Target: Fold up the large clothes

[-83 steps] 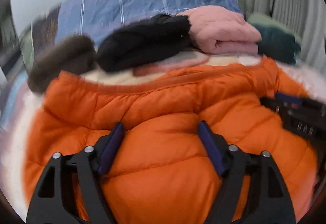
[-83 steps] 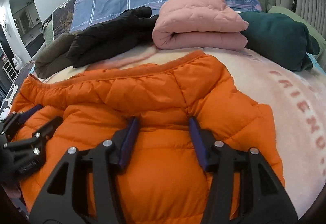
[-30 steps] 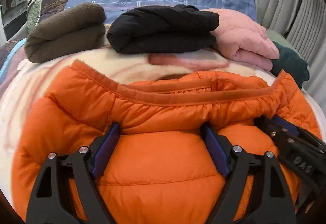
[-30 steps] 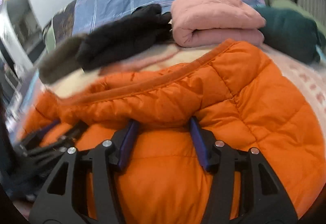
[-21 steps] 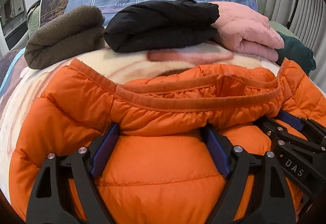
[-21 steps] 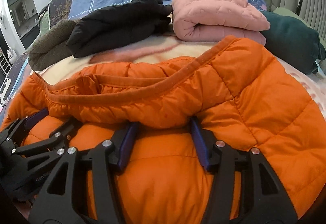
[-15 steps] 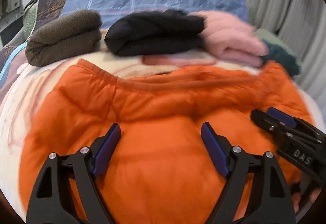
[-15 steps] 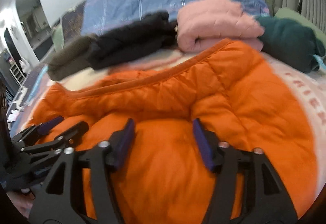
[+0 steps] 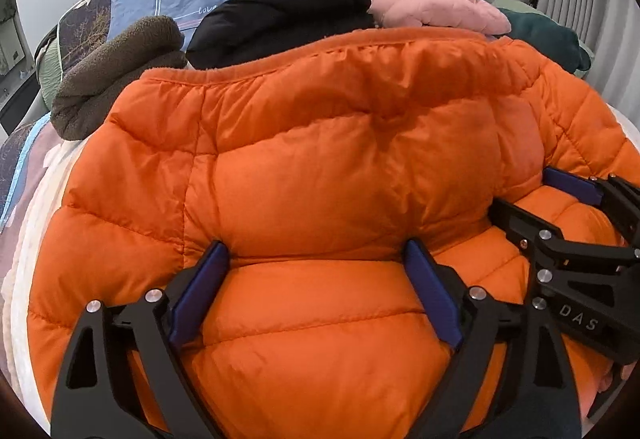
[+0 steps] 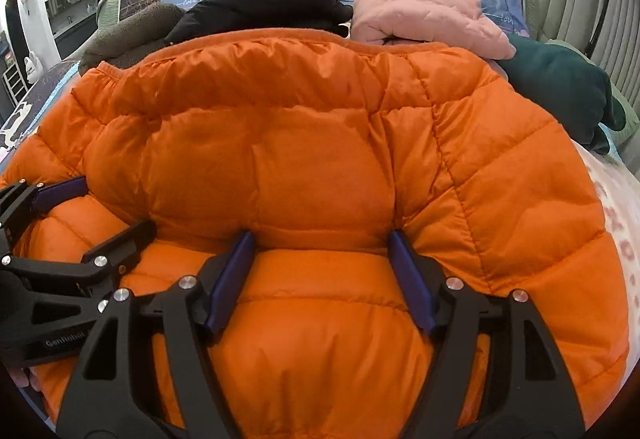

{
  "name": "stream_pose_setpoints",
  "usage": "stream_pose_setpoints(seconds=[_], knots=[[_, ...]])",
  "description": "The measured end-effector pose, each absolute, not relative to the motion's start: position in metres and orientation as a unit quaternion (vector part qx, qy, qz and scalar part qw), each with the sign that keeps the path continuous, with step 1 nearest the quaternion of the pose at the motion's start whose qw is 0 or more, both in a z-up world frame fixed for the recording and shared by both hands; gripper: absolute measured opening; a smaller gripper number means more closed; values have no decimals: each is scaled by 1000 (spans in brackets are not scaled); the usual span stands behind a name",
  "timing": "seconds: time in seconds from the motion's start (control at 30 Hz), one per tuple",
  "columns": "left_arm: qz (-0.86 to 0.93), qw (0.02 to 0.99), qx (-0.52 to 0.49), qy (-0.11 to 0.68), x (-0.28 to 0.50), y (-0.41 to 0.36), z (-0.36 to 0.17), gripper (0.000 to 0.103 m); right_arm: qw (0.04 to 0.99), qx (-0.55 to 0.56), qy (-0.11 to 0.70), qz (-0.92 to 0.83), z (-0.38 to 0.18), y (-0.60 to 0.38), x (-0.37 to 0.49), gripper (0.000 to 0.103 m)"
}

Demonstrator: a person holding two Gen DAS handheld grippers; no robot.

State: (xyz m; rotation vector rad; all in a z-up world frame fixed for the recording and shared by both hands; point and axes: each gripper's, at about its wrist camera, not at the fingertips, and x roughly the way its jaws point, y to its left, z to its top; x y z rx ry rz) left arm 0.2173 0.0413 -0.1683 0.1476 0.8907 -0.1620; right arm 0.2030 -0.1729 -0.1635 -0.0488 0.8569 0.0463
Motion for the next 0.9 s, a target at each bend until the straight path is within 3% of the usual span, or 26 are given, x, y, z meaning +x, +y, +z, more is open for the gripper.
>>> stream_pose_setpoints(seconds=[0.33,0.5,0.67,0.9], knots=[[-134,914,28,381,142,58,-120,85,922,8,380,70,-112,-176,119,68],[-116,900,77,412,127,50,-168,91,909,-17,412,66,-165,-178,107,70],[-110,900,74,416,127,51,-174,91,902,-33,425,60,-165,-173,113,71],[-133,910,9,394,114,70,-129,81,918,44,382,91,-110,-201,101,70]])
